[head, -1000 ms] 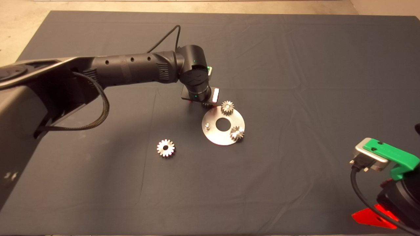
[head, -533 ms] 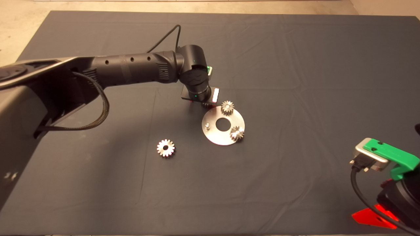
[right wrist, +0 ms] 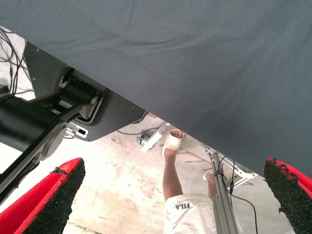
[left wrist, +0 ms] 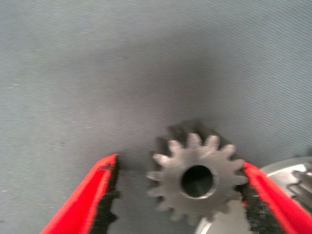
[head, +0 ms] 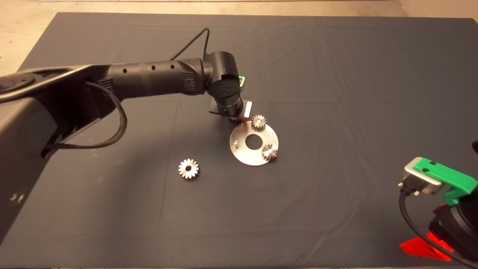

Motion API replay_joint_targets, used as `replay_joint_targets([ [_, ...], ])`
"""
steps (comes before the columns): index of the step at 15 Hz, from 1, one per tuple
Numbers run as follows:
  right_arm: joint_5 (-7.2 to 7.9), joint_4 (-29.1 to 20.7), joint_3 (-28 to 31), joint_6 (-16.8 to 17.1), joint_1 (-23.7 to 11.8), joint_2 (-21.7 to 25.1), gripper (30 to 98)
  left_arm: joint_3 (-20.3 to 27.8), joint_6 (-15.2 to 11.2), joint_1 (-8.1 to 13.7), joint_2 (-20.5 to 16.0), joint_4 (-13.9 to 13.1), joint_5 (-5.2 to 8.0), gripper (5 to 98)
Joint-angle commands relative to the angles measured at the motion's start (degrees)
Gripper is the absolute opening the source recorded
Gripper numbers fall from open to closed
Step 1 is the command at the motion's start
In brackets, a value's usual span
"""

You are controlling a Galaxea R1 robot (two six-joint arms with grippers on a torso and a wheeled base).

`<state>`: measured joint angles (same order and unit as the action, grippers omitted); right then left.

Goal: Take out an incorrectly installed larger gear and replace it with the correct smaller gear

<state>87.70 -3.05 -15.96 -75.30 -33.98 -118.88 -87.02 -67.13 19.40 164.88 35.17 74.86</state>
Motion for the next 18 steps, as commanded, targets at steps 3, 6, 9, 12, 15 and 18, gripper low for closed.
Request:
replay_joint_targets([
  [3,1.24,-2.0,0.1,-0.1,-0.7,0.1,96.8,1.2,1.1,1.1,0.1,0.7,-0.26,53.1],
  [6,1.18,-2.0,0.1,-0.1,-0.7,0.2,96.8,1.3,1.6,1.2,0.1,0.7,-0.51,50.1],
  [9,1.25,-2.0,0.1,-0.2,-0.7,0.2,96.8,1.3,1.7,1.2,0.0,0.8,-0.51,45.7],
  [12,1.16,-2.0,0.1,-0.3,-0.7,0.2,96.8,1.3,1.7,1.2,0.0,0.8,-0.51,45.3],
  [15,1.16,-2.0,0.1,-0.2,-0.7,0.1,96.8,2.0,2.0,1.2,-0.3,0.8,-0.51,40.3],
  [18,1.16,-1.9,0.1,-0.2,-0.7,0.1,96.8,1.6,1.6,1.2,-0.6,0.8,-0.51,40.1],
])
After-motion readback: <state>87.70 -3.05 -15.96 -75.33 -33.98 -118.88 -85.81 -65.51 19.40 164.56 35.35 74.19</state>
